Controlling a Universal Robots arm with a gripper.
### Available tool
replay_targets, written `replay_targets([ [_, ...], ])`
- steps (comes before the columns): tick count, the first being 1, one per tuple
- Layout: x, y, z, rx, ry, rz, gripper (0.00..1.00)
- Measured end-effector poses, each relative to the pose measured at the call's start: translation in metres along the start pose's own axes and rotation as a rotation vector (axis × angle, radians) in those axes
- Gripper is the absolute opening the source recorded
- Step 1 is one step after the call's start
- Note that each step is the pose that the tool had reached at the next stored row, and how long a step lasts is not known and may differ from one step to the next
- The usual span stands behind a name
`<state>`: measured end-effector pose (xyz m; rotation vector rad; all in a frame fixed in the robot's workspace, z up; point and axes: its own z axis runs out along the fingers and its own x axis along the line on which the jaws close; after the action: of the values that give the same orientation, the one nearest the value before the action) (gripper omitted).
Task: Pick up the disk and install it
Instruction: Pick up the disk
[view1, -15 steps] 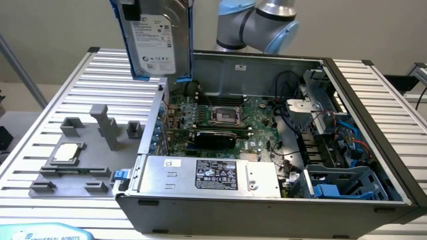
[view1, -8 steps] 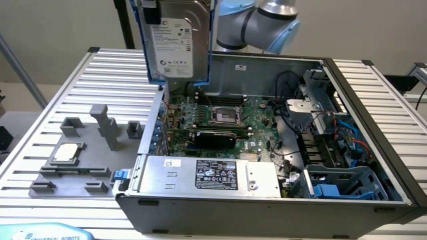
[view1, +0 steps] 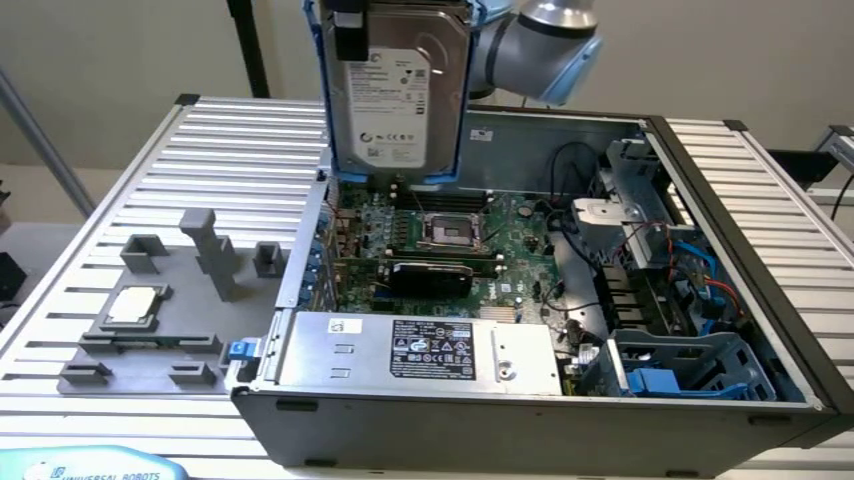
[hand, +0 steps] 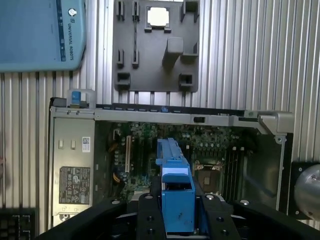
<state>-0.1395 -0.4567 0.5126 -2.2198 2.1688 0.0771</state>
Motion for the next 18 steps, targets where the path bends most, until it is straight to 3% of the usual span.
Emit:
replay_targets([
  [18,0.039,-0.0734,-0.003,0.0,-0.0018,0.0,0.33],
])
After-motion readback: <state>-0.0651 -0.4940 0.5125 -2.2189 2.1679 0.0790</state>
